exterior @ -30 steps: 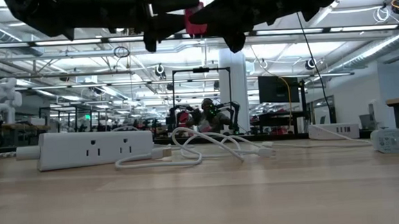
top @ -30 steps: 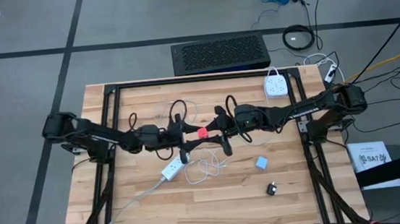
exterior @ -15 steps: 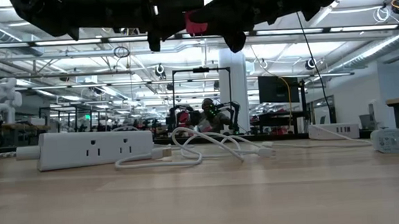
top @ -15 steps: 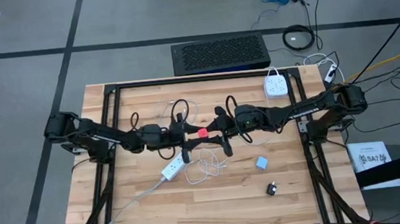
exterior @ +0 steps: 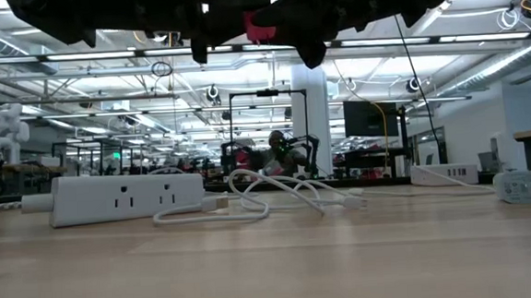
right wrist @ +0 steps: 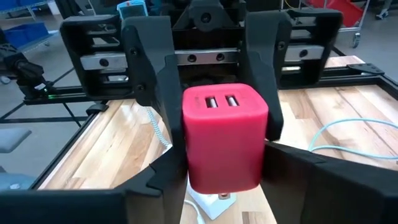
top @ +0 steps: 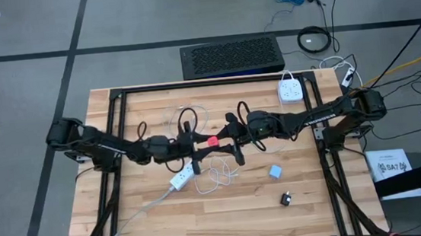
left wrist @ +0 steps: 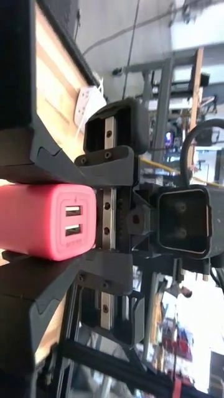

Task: Insert USB
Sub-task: Insert the pink charger adapter into the bottom white outlet extension

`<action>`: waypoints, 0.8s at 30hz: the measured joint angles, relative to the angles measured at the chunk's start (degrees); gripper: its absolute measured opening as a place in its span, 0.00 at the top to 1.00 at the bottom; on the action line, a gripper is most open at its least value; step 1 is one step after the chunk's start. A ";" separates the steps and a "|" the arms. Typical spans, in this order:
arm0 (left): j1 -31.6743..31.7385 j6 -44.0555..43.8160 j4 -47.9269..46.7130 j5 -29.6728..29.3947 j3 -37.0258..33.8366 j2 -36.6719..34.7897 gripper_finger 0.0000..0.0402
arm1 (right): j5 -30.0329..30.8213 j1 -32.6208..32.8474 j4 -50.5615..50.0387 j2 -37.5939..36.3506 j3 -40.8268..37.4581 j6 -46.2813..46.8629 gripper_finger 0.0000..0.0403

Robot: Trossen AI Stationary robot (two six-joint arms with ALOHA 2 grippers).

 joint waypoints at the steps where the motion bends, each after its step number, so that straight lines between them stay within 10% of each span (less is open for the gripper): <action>1: -0.43 0.59 -0.42 -0.88 0.00 -0.38 0.61 | 0.08 0.00 0.04 -0.04 0.00 0.00 0.60; 24: -20.94 -16.15 -25.29 -32.64 -0.02 -5.50 0.61 | 8.23 2.89 -7.58 -7.56 -0.02 -0.48 0.52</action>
